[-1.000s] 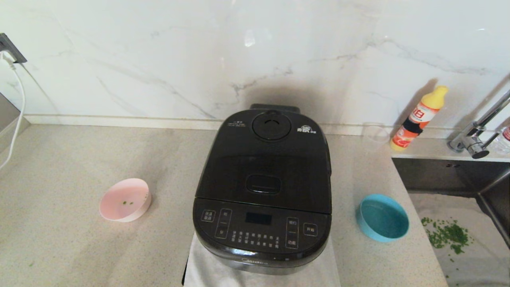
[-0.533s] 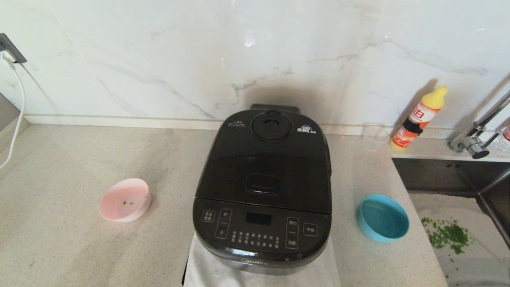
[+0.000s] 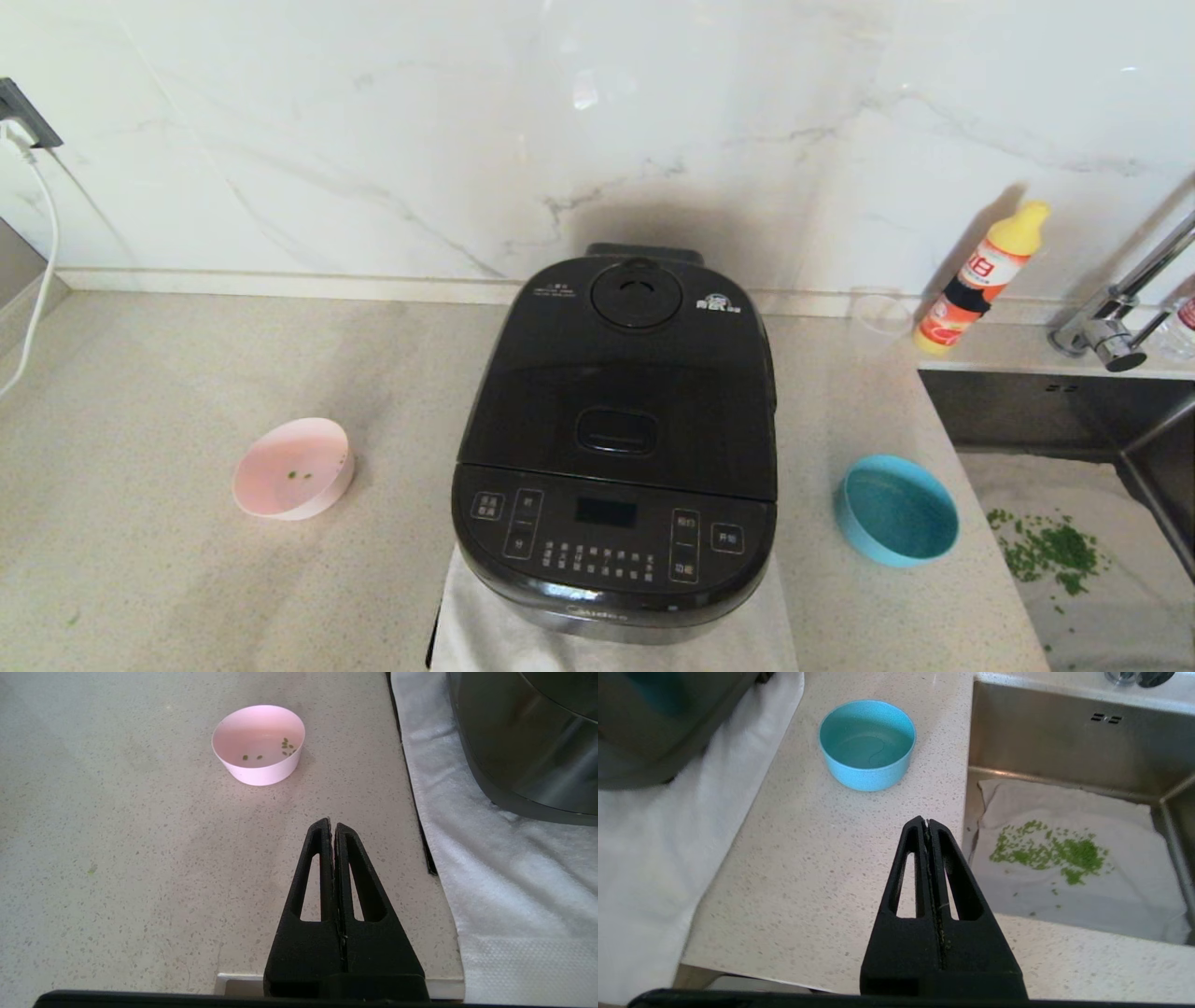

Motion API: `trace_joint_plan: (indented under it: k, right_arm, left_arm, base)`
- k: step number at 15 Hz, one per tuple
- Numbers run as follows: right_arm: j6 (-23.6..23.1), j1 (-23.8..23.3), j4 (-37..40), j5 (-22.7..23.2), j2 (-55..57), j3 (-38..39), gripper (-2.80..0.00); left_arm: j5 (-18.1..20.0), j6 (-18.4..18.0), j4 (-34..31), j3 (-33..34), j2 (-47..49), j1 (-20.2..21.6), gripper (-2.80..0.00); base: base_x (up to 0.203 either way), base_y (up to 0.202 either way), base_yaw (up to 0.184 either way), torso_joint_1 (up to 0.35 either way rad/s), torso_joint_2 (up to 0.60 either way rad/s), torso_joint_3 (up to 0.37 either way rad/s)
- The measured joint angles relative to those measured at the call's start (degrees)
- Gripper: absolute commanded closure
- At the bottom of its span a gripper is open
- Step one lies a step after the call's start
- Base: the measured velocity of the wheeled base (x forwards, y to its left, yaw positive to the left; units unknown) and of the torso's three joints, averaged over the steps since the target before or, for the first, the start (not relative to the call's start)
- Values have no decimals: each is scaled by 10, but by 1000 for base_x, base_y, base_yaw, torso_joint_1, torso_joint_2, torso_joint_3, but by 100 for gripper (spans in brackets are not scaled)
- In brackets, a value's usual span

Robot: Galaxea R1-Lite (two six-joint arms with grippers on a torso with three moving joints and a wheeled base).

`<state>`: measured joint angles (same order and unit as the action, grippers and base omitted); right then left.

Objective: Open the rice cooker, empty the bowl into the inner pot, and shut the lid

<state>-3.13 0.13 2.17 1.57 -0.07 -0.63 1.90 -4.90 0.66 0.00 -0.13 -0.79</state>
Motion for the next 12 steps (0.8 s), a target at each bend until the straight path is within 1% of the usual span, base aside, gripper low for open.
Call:
trace_joint_plan:
  k: [2,4,6,9,10,12]
  right_arm:
    - [-39,0,2,7,0,0,0]
    - [-37,0,7,2,0,-3,0]
    - [-19,0,28,-3,9,-37,0]
    - [49,1,64,-7,95,-184,0]
    - [66,3,76,-5,134,-229,0]
    - [82,5,90,6,226,-315,0]
  left_arm:
    - [-1,0,0,0,0,0,0]
    - [0,0,0,0,0,0,0]
    - [0,0,0,0,0,0,0]
    - [0,0,0,0,0,0,0]
    - [0,0,0,0,0,0,0]
    - [-1,0,0,0,0,0,0]
  base:
    - [0,0,0,0,0,0]
    - [0,0,0,0,0,0]
    - [0,0,0,0,0,0]
    - [0,0,0,0,0,0]
    - [0,0,0,0,0,0]
    - [0,0,0,0,0,0]
